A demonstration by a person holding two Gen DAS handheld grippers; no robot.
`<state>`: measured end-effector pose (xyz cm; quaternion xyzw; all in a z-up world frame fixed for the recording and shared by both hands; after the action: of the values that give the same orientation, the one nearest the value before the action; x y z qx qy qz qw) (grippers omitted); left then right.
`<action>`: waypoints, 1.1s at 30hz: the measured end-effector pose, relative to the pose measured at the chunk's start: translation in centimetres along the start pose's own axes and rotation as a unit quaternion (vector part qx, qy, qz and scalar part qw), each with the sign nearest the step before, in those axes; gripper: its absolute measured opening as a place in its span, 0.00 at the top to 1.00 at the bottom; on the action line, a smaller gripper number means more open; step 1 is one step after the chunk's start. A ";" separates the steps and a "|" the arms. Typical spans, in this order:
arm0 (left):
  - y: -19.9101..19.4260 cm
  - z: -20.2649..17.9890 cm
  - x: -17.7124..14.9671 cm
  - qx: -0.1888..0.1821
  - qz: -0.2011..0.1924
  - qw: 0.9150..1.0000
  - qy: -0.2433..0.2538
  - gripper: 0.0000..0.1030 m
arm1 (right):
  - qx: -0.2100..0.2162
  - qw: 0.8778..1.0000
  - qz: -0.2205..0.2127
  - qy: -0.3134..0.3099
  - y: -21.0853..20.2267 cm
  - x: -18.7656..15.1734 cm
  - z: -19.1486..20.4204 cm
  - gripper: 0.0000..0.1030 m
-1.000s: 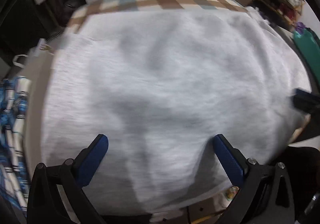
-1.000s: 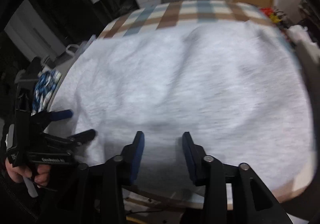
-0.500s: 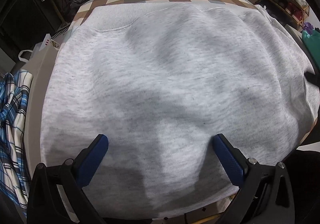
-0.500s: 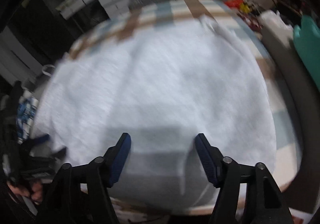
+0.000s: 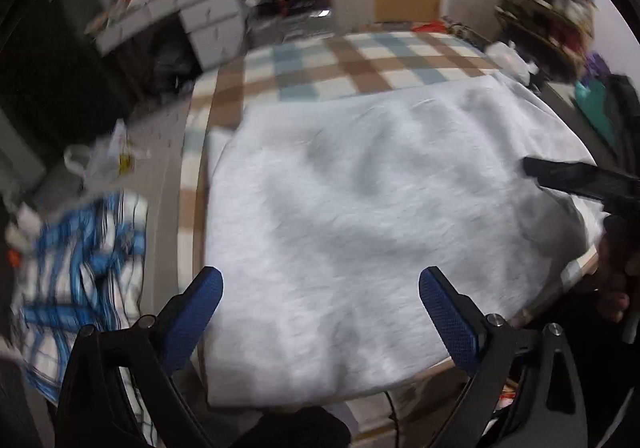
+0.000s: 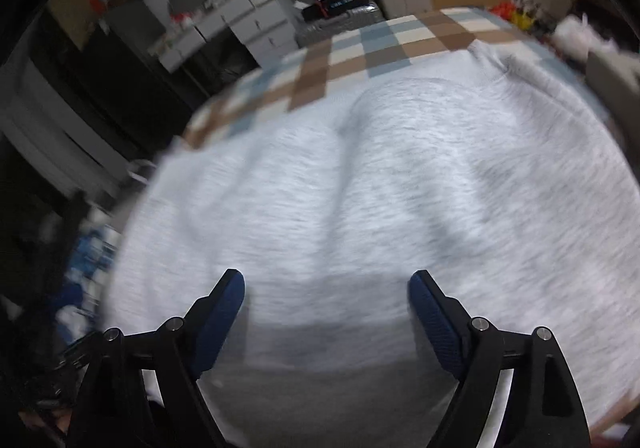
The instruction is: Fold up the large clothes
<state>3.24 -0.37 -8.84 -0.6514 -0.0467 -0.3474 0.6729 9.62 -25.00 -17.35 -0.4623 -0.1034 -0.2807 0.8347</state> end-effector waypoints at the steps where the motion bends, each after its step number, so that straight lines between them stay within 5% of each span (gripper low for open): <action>1: 1.8 0.5 -0.8 -0.001 0.029 1.000 0.002 0.06 | 0.025 0.999 0.006 0.020 -0.4 0.2 -0.3 0.18; 4: 7.9 0.9 -4.0 -0.020 0.116 0.993 0.007 0.03 | 0.060 0.998 0.007 0.035 -1.2 0.7 -0.3 0.18; 6: 8.7 2.0 -4.5 -0.054 0.114 0.992 -0.026 0.01 | 0.080 0.996 -0.005 0.029 -2.0 1.0 0.3 0.17; 9: 8.0 3.7 -3.7 -0.055 0.134 0.988 -0.055 0.07 | 0.104 0.994 -0.002 0.024 -2.8 0.5 1.0 0.17; 10: 6.8 4.0 -2.9 -0.048 0.119 0.990 -0.057 0.15 | 0.106 0.994 0.002 0.028 -2.7 0.5 1.1 0.17; 15: 0.5 1.8 4.7 -0.077 0.011 0.996 -0.042 0.14 | 0.143 0.988 0.014 0.061 -4.0 -0.2 0.7 0.17; 17: 0.9 -0.3 7.4 -0.063 0.006 0.998 -0.010 0.14 | 0.150 0.987 0.001 0.063 -4.7 0.2 0.6 0.17; 20: 4.5 -3.8 10.6 -0.090 0.039 0.995 0.019 0.14 | 0.144 0.987 -0.040 0.058 -6.3 0.6 0.3 0.17; 23: 9.7 -5.9 11.1 -0.096 0.104 0.989 0.036 0.14 | 0.103 0.985 -0.138 0.008 -9.3 1.2 0.5 0.17; 25: 11.9 -6.9 10.5 -0.056 0.127 0.989 0.056 0.08 | 0.053 0.968 -0.241 -0.036 -12.0 1.2 0.9 0.16; 26: 12.1 -6.7 10.4 -0.041 0.118 0.991 0.053 0.01 | 0.039 0.951 -0.303 -0.056 -13.7 0.9 1.1 0.16; 28: 11.9 -6.3 10.1 -0.044 0.114 0.992 0.040 0.01 | 0.052 0.932 -0.354 -0.062 -15.5 0.5 1.1 0.00; 30: 11.2 -5.9 10.0 -0.050 0.113 0.992 0.034 0.02 | 0.100 0.926 -0.362 -0.045 -16.2 0.2 1.2 0.00; 33: 8.5 -6.4 10.4 -0.081 0.085 0.993 0.030 0.02 | 0.213 0.932 -0.292 -0.022 -15.6 0.2 2.1 0.00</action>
<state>13.13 -11.16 -11.59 -0.6946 0.0568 -0.3106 0.6464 1.18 -29.81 -4.96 -0.2286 -0.3098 -0.4734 0.7922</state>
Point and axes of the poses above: each gripper's, at about its wrist camera, not at the fingertips, and y roughly the way its jaws point, z to its left, x to its top, the point moved 4 cm from there along y, roughly the way its jaws point, and after that the axes turned 10 degrees about y, right-handed, at the moved point
